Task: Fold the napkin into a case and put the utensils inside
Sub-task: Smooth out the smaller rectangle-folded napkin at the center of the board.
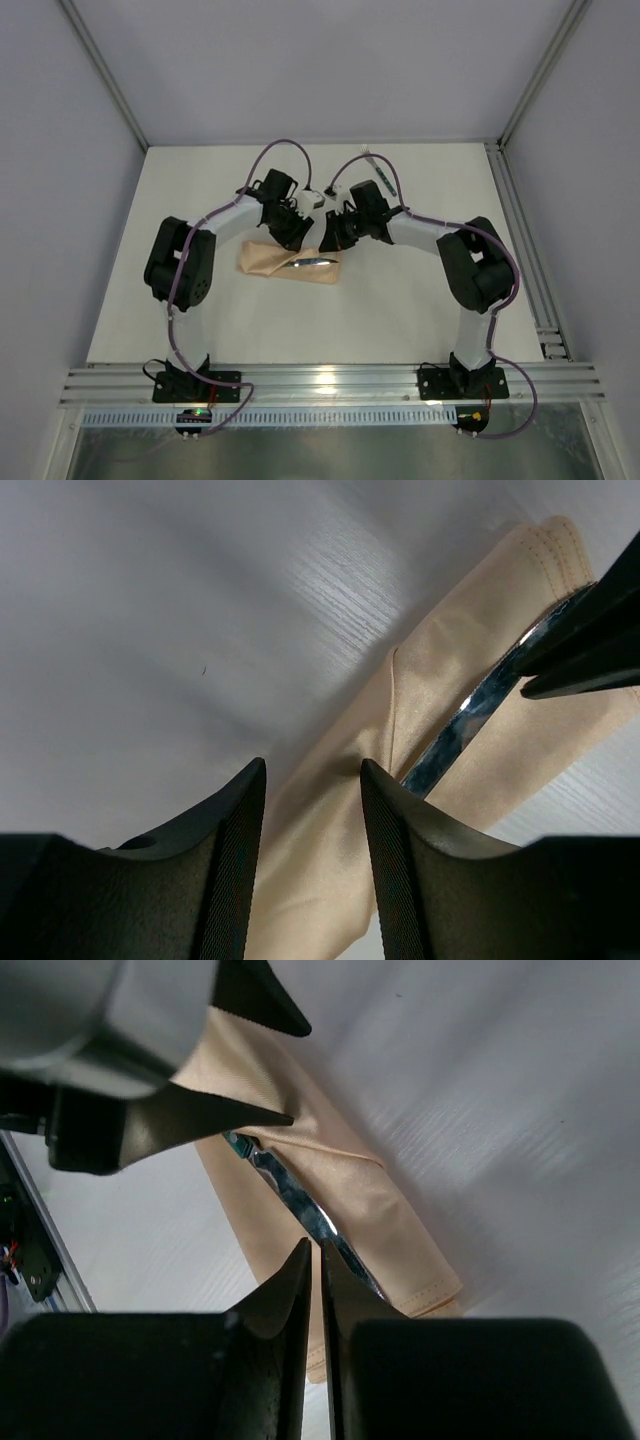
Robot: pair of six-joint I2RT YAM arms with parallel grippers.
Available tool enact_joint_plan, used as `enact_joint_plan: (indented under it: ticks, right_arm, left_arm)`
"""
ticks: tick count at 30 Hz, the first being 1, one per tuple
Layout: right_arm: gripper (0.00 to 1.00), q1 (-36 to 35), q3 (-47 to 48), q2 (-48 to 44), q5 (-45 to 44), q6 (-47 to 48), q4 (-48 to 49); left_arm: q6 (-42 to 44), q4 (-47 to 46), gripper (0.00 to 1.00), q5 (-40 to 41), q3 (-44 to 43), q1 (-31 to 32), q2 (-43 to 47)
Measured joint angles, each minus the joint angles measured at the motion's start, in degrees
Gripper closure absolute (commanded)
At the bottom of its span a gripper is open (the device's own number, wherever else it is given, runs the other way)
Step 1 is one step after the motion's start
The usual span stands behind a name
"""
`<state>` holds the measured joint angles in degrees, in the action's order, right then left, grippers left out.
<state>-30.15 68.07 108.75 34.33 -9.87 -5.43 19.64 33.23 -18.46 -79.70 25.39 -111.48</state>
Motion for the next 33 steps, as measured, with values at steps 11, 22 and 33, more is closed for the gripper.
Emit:
enact_joint_plan:
  ticks: [11, 22, 33]
  right_arm:
    - [0.92, 0.04, -3.17, 2.95, -3.3, -7.48, 6.12]
    - [0.92, 0.02, -5.79, 3.28, -3.1, -10.08, 9.88]
    - [0.92, -1.09, -8.72, 3.04, -0.17, -9.16, 12.74]
  left_arm:
    - [-3.02, -1.11, 0.53, -3.34, 0.0, 0.04, -0.63]
    - [-4.57, -1.29, 0.62, -5.4, 0.0, 0.04, -1.38]
    - [-7.32, -1.79, 0.84, -4.9, 0.02, 0.07, -3.1]
